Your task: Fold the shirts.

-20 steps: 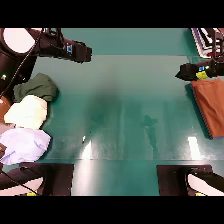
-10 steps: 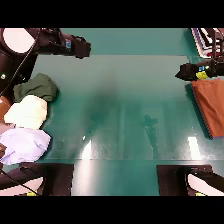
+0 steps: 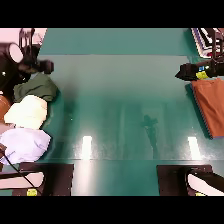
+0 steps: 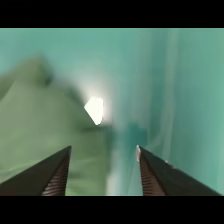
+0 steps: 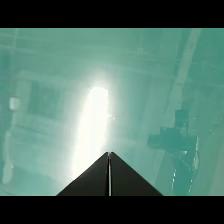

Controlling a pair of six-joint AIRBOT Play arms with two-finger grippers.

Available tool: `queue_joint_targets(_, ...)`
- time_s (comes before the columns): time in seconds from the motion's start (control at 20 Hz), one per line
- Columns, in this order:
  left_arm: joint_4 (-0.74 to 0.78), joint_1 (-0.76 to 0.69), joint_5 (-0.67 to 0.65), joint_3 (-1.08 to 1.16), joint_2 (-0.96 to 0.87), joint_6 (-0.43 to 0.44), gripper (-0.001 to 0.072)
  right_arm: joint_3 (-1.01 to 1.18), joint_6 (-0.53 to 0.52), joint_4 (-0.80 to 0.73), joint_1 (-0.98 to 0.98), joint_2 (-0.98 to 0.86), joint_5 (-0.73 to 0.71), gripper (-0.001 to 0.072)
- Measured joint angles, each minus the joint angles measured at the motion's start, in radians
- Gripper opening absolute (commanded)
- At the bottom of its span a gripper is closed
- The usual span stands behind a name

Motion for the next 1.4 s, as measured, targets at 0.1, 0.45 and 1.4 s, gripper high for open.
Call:
queue_joint_targets(0.1, 0.007, 0.044, 0.019, -0.042, -0.054, -0.005, 0.0506, 0.0, 0.003, 0.0, 0.0, 0.0, 0.0, 0.0018)
queue_joint_targets(0.45, 0.015, 0.094, 0.035, -0.054, -0.13, -0.01, 0.0026, 0.0, 0.014, 0.0, 0.0, 0.0, -0.002, 0.0018)
queue_joint_targets(1.4, -0.122, -0.528, -0.379, 0.435, 0.219, 0.16, 0.0109, 0.001, 0.016, -0.001, -0.061, 0.354, -0.288, 0.0016)
